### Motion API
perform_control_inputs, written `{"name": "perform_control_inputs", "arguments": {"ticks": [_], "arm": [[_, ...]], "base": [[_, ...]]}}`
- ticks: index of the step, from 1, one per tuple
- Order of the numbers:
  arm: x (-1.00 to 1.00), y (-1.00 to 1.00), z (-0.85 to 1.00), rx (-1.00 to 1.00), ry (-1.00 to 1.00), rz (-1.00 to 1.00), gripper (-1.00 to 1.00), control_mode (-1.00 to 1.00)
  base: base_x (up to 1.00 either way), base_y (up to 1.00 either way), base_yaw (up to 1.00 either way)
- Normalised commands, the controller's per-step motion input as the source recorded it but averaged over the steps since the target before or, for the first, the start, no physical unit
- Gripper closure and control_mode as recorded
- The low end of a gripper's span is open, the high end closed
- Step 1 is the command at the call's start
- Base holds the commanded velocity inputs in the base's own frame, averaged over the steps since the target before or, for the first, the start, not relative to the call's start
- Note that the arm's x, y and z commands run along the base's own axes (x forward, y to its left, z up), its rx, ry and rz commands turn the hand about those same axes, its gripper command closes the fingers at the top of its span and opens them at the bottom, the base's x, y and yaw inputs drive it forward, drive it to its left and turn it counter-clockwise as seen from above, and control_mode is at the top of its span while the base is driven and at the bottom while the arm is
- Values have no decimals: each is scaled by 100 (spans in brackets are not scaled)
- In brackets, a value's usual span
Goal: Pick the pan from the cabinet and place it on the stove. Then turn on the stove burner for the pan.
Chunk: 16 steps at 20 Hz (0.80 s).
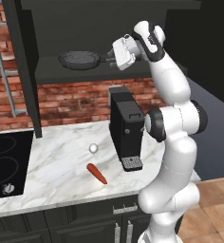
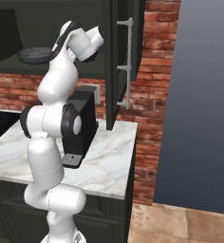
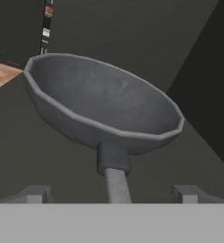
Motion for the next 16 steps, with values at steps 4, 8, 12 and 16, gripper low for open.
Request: {"name": "perform_control_inputs", "arguments": {"ticks": [4, 8, 12, 16], "arm": [[1, 0, -15, 0, 1, 0, -100, -100], [0, 0, -16, 0, 2, 0, -100, -100], [0, 0, -17, -1, 4, 0, -100, -100], [0, 0, -18, -2, 4, 0, -100, -100]], "base": [[0, 0, 0], [0, 0, 0], [0, 0, 0], [0, 0, 0]]}}
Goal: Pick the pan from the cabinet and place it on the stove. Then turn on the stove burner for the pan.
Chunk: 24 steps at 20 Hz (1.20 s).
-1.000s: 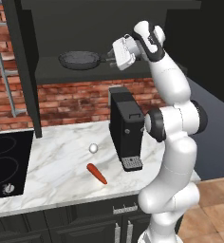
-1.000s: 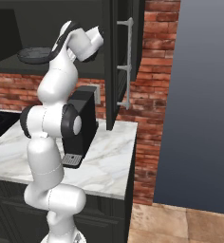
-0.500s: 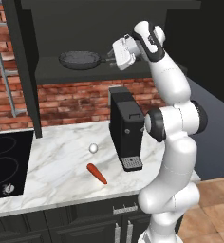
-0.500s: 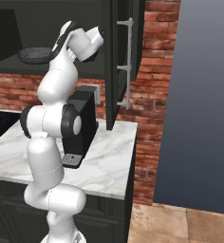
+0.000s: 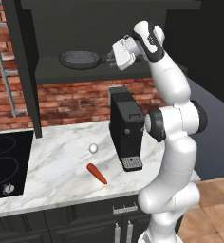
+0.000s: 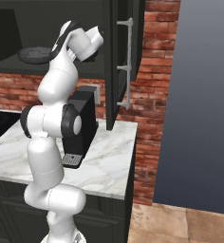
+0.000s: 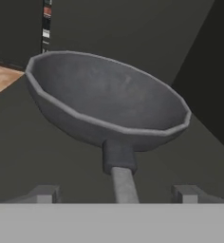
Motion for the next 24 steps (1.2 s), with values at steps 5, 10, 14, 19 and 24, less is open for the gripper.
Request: {"name": "perform_control_inputs", "arguments": {"ticks": [5, 10, 14, 19, 24], "arm": [[0, 0, -19, -2, 4, 0, -100, -100], [0, 0, -19, -1, 3, 0, -100, -100], [1, 2, -17, -2, 2, 0, 100, -100], [0, 0, -7, -1, 3, 0, 100, -100], [0, 0, -1, 0, 0, 0, 100, -100]], "base": [[0, 0, 0], [0, 0, 0], [0, 0, 0], [0, 0, 0], [0, 0, 0]]}}
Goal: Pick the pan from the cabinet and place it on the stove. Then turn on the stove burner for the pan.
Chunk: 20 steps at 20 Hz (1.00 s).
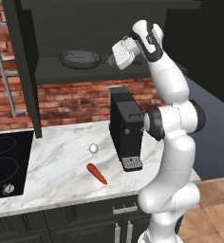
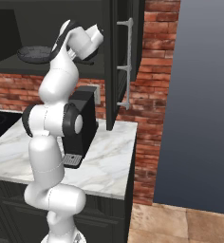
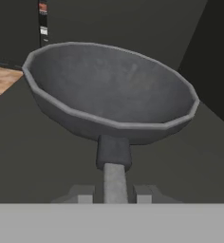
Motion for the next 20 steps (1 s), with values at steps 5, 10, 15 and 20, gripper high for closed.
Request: {"name": "perform_control_inputs", "arguments": {"ticks": [5, 10, 15, 20], "arm": [[0, 0, 0, 0, -4, 0, 100, -100], [-2, 0, 0, 0, -14, 0, 100, -100], [-5, 0, 0, 3, -20, 0, 100, -100], [-13, 1, 0, 3, -25, -1, 100, -100]], "base": [[0, 0, 0], [0, 0, 0], [0, 0, 0], [0, 0, 0]]}}
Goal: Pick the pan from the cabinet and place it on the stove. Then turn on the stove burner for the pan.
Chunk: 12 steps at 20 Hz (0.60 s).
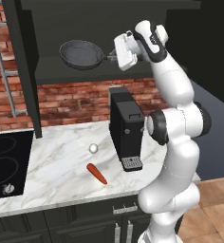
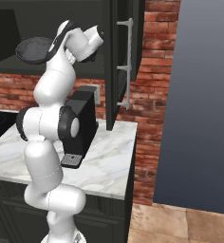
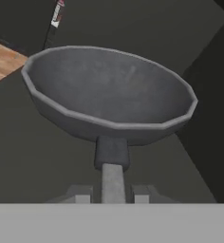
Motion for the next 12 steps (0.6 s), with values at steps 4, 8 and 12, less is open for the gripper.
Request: {"name": "perform_control_inputs", "arguments": {"ticks": [4, 8, 12], "arm": [[-23, 5, 0, 2, -28, -1, 100, -100], [-43, 4, 1, 0, -27, -1, 100, -100], [-63, 0, 5, 0, -23, -4, 100, -100]], "base": [[0, 0, 0], [0, 0, 0], [0, 0, 0]]}}
